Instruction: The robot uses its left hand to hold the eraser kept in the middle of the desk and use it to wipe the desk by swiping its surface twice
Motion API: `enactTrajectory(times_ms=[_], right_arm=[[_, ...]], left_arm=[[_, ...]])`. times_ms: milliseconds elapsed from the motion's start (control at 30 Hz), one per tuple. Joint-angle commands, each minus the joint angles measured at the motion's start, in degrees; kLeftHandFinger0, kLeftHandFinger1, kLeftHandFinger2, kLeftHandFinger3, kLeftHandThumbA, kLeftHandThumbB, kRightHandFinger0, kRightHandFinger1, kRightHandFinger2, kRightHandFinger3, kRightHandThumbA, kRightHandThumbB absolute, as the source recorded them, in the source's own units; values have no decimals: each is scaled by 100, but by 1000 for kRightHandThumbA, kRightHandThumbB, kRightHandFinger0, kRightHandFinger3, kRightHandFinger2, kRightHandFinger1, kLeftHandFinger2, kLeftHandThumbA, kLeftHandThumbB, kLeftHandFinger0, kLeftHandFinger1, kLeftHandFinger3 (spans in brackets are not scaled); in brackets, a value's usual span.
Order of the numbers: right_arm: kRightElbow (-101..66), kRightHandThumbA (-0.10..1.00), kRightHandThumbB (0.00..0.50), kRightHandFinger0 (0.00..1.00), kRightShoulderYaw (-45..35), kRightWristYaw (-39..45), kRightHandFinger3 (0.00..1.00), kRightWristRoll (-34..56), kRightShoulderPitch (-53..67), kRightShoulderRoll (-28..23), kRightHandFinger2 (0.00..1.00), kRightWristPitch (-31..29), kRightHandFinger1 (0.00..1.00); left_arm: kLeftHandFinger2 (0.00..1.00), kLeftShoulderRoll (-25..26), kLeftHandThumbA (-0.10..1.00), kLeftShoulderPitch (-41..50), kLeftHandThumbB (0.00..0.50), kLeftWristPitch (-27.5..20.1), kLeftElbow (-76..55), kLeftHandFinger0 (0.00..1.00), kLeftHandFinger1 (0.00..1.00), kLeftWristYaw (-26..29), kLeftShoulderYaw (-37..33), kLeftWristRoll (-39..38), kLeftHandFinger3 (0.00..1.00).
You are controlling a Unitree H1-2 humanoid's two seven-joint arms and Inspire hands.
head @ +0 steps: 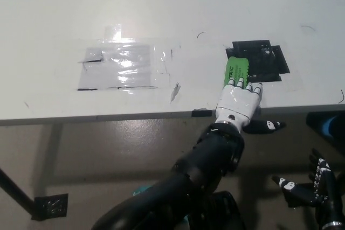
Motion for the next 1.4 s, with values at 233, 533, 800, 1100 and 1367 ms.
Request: enactTrajectory(times_ms=[233,533,800,1100,1367], right_arm=[[-295,1000,43,1000,-27,-456,1000,211,-131,42,1000,-127,1000],[-320,979,28,1000,-98,-490,1000,380,-33,6,1000,-100,1000],[-339,982,3,1000,-75,-507,1000,365,-3,-70,1000,-139,1000],[-384,976,23,1000,-137,-471,1000,480,46,-115,1000,-72,1000],[-348,995,22,1000,-143,-550,1000,514,46,-125,1000,-123,1000]], left_arm=[[1000,226,1000,881,429,-497,492,1000,1000,-1218,328,-811,1000],[1000,935,1000,1316,422,-377,-80,1000,1000,-1299,1206,-1207,1000],[1000,1416,1000,1534,410,-322,-507,1000,1000,-1296,1285,-1082,1000],[1000,2125,1000,1730,448,-168,-656,1000,1000,-1249,1283,-984,1000],[1000,2550,1000,2029,487,-180,-708,1000,1000,-1134,1312,-953,1000]])
